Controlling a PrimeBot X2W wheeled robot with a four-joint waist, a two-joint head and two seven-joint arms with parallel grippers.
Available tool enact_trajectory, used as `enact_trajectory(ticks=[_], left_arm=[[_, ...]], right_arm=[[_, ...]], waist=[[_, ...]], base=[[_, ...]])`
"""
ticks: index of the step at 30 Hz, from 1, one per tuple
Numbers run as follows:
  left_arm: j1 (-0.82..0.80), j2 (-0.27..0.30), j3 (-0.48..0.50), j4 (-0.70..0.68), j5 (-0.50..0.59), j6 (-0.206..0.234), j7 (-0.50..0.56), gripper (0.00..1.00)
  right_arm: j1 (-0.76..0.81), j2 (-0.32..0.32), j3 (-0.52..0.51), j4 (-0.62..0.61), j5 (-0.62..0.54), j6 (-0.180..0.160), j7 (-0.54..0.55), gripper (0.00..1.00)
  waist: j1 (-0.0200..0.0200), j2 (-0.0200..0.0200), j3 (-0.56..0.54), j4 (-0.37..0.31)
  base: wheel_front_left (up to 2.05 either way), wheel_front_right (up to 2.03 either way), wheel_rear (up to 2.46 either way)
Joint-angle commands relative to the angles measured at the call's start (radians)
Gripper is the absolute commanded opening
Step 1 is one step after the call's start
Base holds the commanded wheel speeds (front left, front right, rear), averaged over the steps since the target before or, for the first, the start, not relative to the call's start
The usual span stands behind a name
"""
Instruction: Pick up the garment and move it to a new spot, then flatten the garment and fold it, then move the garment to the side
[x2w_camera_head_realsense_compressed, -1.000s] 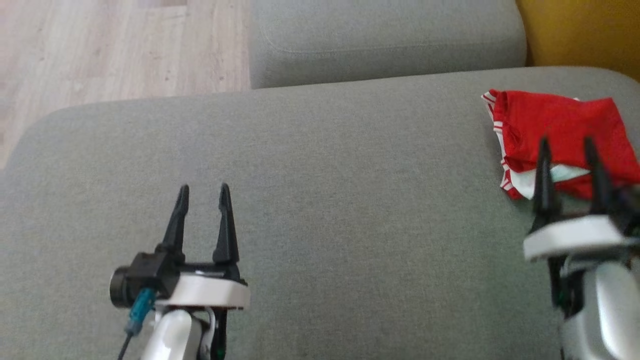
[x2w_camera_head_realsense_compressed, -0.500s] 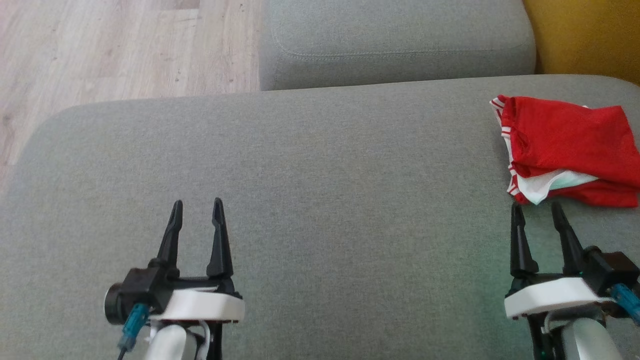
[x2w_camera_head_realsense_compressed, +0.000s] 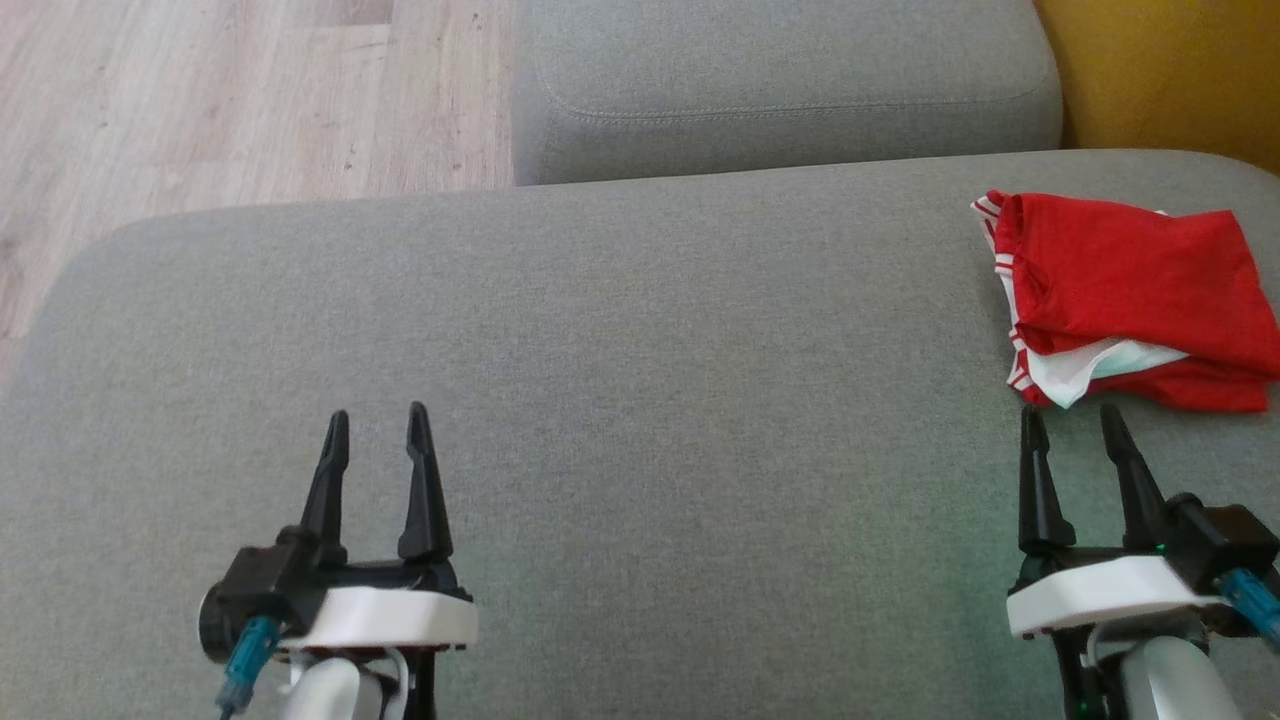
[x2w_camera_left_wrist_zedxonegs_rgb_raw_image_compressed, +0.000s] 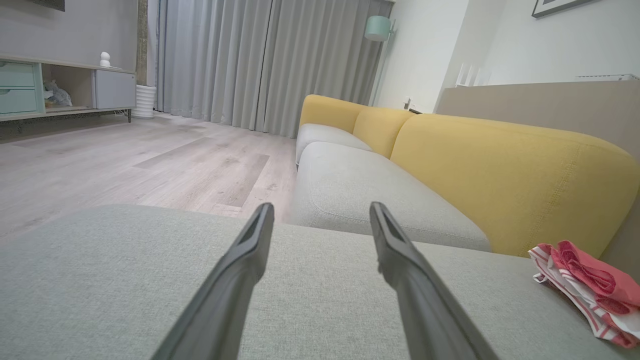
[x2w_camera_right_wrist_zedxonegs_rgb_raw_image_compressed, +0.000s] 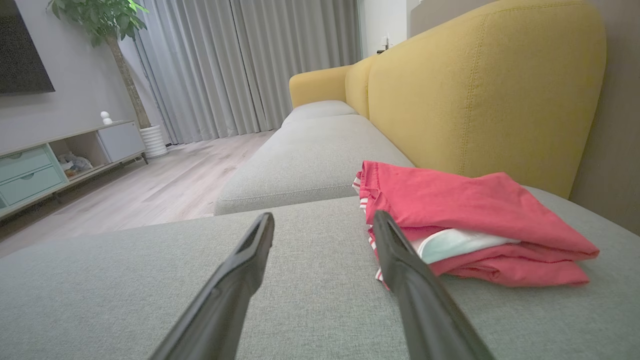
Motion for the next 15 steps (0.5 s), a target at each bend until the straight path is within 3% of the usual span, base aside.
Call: enact_trajectory(ticks=[1, 15], left_arm=[[-0.025, 0.003, 0.042, -0.037, -0.001, -0.004, -0.005, 1.0], [-0.017, 0.003, 0.05, -0.031, -0.035, -0.011, -0.005, 1.0]], right_arm=[[-0.039, -0.005, 0.029, -0.027, 0.009, -0.001, -0.013, 1.0], [-0.037, -0.005, 0.034, -0.026, 0.02, -0.001, -0.014, 1.0]], waist=[[0.0, -0.0001, 0.0, 0.0], [0.0, -0.0001, -0.003, 0.001]], base=[[0.0, 0.0, 0.0], [0.0, 0.0, 0.0]])
